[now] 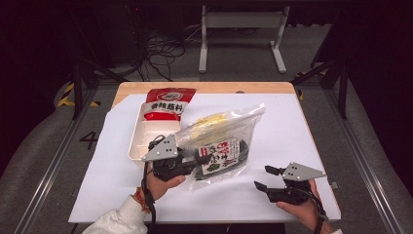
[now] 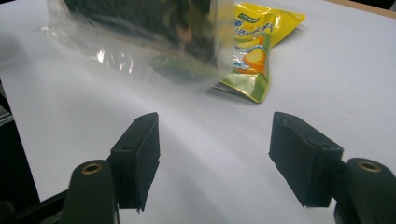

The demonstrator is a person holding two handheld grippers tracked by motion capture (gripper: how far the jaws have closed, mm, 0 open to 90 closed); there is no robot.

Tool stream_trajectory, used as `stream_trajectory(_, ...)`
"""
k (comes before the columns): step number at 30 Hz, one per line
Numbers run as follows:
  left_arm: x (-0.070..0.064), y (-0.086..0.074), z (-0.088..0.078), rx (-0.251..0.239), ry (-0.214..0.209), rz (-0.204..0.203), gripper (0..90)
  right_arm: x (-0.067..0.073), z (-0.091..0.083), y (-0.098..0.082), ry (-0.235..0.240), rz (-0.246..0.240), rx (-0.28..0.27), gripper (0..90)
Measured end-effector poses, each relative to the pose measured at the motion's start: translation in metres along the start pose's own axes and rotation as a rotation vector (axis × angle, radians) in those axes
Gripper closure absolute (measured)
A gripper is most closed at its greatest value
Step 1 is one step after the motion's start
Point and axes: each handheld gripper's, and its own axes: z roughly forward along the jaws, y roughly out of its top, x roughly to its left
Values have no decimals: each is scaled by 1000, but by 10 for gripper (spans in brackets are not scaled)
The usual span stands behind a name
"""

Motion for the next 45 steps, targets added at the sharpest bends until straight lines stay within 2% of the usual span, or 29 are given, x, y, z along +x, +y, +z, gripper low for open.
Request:
stream_trajectory(8,12,22,-21,-44,60,33,776,0,2,-3,-7,7,9,311)
stream_trajectory(15,31,40,-44,-34,141,79,776,-1,2,-5,-15,15,10,302)
stream_trajectory(22,50,47,-69,-36,210,88,776,-2,4,-6,-19,20,14,300)
stream_trajectory(25,57,46,-79,-20,239,95,776,-2,5,-6,-19,22,19,300)
stream_trajectory(29,69,40,-89,-3,280,85,776,-2,7,-7,-16,17,27,300)
stream_trajectory(36,86,28,-103,11,311,72,776,-2,9,-8,-11,16,33,300)
stream_trajectory(45,101,12,-113,75,351,67,776,-2,11,-9,-11,16,41,300)
